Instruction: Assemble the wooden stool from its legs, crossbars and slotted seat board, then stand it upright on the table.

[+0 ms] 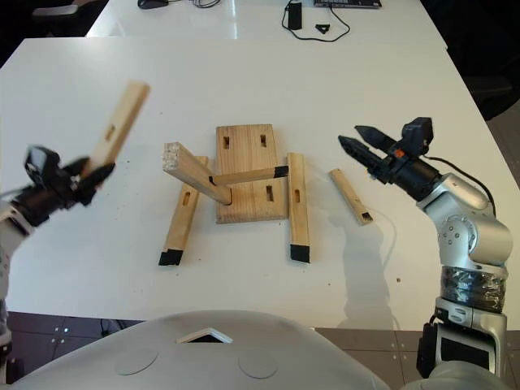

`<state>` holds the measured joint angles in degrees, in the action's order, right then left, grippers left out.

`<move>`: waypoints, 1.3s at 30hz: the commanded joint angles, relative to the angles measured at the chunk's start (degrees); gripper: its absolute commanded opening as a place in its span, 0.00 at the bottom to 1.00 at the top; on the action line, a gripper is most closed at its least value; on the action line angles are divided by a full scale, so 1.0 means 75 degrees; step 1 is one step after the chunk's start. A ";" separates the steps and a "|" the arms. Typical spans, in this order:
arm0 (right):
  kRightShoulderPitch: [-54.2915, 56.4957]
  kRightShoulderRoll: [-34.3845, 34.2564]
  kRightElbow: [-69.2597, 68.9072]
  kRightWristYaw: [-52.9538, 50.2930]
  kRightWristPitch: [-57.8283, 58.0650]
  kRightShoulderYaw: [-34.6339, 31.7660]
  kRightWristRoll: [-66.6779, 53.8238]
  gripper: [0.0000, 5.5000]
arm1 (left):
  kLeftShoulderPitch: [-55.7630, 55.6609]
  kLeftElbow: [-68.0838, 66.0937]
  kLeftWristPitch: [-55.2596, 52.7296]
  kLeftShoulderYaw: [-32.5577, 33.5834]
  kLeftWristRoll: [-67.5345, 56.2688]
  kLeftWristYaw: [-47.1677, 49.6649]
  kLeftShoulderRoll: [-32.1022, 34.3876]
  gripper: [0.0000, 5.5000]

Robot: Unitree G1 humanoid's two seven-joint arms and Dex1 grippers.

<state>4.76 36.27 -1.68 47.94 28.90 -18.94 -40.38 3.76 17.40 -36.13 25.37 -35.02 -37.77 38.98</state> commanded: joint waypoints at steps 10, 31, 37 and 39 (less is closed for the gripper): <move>0.2368 0.0222 -0.2655 0.0225 0.2002 0.0246 -0.3071 0.60 | -0.4075 0.2307 -0.2151 -0.0845 -0.6247 0.1001 0.0643 0.37; 0.4183 0.0437 -0.2367 0.0930 0.3231 0.1140 -0.4765 0.62 | -0.3476 0.2810 -0.1613 -0.2233 -0.4844 0.0017 0.0840 0.37; 0.3938 0.0724 -0.2453 0.1510 0.2874 0.1524 -0.3651 0.47 | -0.3503 0.2831 -0.1483 -0.2301 -0.4687 -0.0042 0.0850 0.37; 0.3897 0.0747 -0.2429 0.1621 0.2776 0.1560 -0.3414 0.42 | -0.3596 0.2803 -0.1502 -0.2323 -0.4755 -0.0036 0.0866 0.37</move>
<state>34.60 40.98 -19.31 58.76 50.90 -8.03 -68.10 -22.50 38.43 -46.84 8.60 -71.01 -38.06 44.57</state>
